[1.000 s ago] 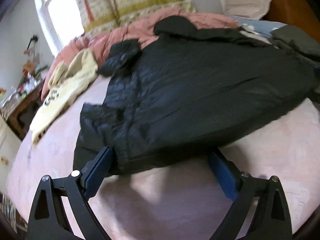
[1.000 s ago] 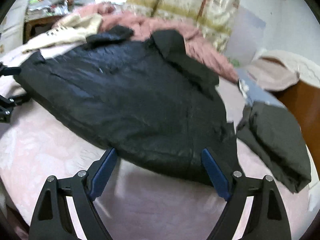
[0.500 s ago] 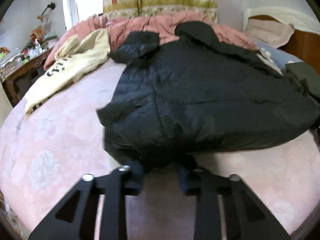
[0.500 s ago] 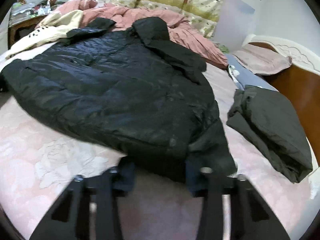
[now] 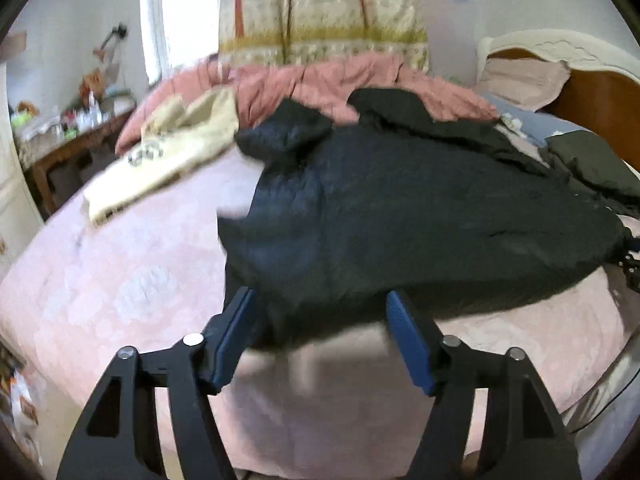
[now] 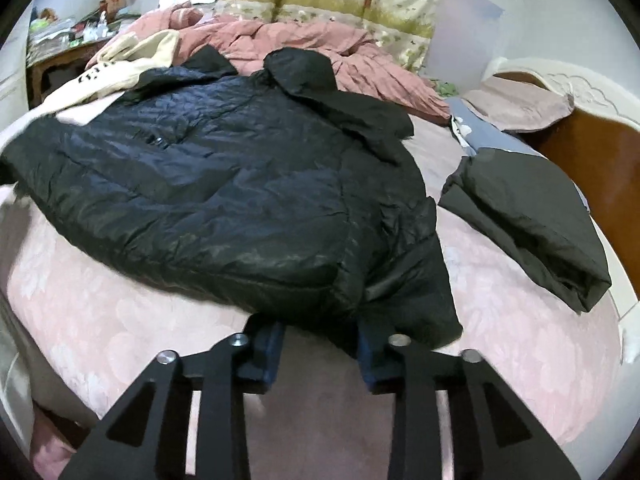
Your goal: Fold large clothes
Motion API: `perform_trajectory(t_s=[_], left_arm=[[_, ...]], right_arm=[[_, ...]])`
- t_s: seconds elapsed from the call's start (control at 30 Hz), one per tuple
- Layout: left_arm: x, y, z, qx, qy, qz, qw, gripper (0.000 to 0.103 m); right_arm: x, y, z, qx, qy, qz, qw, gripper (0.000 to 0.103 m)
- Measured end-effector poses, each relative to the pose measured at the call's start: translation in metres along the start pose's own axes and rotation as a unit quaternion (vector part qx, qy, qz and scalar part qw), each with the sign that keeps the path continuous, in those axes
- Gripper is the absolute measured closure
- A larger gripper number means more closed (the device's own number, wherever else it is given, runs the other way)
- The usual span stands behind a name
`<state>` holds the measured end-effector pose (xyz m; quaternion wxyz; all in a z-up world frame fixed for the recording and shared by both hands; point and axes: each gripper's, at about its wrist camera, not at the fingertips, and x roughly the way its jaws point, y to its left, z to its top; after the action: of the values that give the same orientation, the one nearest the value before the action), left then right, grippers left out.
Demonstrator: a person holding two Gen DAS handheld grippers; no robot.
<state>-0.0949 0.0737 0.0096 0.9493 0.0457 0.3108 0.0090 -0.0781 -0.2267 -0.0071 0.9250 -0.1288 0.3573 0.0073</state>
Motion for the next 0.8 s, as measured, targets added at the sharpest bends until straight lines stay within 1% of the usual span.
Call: perform_trajectory(t_s=[0.03,0.07,0.1,0.17,0.2,0.23,0.27,0.3,0.33,0.4,0.43,0.5,0.53,0.57,0.6,0.63,0.67,0.7,0.73,0.8], left_arm=[[0.000,-0.003,0.000,0.012,0.004,0.004,0.9999,0.034],[0.002,-0.007,-0.002,0.023,0.008,0.009,0.9997,0.034],[0.003,-0.010,-0.005,0.035,0.011,0.007,0.9993,0.034],[0.007,-0.022,-0.008,0.069,0.023,-0.023,0.9971,0.032],[0.006,-0.030,-0.008,0.088,0.018,-0.041,0.9951,0.031],[0.003,-0.040,-0.006,0.113,0.004,-0.049,0.9924,0.025],[0.002,-0.050,-0.004,0.139,-0.010,-0.035,0.9896,0.020],[0.006,-0.056,-0.002,0.157,-0.012,-0.017,0.9873,0.020],[0.012,-0.061,0.000,0.173,-0.004,-0.015,0.9848,0.020],[0.032,-0.064,0.003,0.187,0.032,-0.032,0.9813,0.020],[0.045,-0.063,0.003,0.190,0.054,-0.026,0.9799,0.020],[0.063,-0.058,0.002,0.179,0.083,0.013,0.9804,0.021],[0.065,-0.050,0.003,0.154,0.088,0.015,0.9840,0.026],[0.062,-0.043,0.005,0.127,0.083,0.008,0.9884,0.045],[0.060,-0.035,0.007,0.103,0.078,0.009,0.9916,0.058],[0.059,-0.028,0.009,0.086,0.080,0.010,0.9931,0.078],[0.056,-0.021,0.010,0.071,0.079,-0.003,0.9944,0.083],[0.050,-0.018,0.008,0.065,0.074,-0.010,0.9951,0.085],[0.043,-0.018,0.009,0.067,0.071,-0.009,0.9952,0.088],[0.029,-0.019,0.007,0.072,0.076,-0.007,0.9945,0.090]], right_arm=[[-0.001,0.001,-0.001,-0.003,-0.002,-0.001,1.000,0.045],[-0.001,0.002,-0.002,-0.005,-0.002,-0.002,1.000,0.027],[0.000,0.004,-0.003,-0.011,-0.003,-0.006,1.000,0.017],[0.001,0.011,-0.004,-0.034,0.004,-0.013,0.999,0.017],[0.002,0.019,-0.006,-0.054,0.010,-0.019,0.998,0.017],[0.003,0.027,-0.006,-0.077,0.011,-0.032,0.996,0.017],[0.003,0.033,-0.007,-0.092,0.008,-0.044,0.995,0.017],[0.003,0.040,-0.007,-0.109,0.003,-0.059,0.992,0.017],[0.003,0.046,-0.005,-0.127,-0.004,-0.075,0.989,0.017],[0.003,0.050,-0.003,-0.144,-0.015,-0.088,0.985,0.017],[0.006,0.050,-0.002,-0.150,-0.013,-0.094,0.984,0.018],[0.012,0.047,-0.001,-0.147,0.002,-0.087,0.985,0.049],[0.016,0.041,-0.002,-0.135,0.016,-0.084,0.987,0.070],[0.017,0.037,-0.002,-0.123,0.025,-0.073,0.989,0.073],[0.015,0.030,-0.002,-0.104,0.027,-0.050,0.993,0.076],[0.012,0.027,-0.002,-0.092,0.026,-0.039,0.995,0.077],[0.009,0.023,-0.002,-0.077,0.029,-0.021,0.996,0.079],[0.003,0.020,-0.002,-0.068,0.030,-0.005,0.997,0.081],[-0.005,0.020,-0.003,-0.068,0.030,0.006,0.997,0.081],[-0.028,0.025,-0.008,-0.092,0.020,0.009,0.996,0.081]])
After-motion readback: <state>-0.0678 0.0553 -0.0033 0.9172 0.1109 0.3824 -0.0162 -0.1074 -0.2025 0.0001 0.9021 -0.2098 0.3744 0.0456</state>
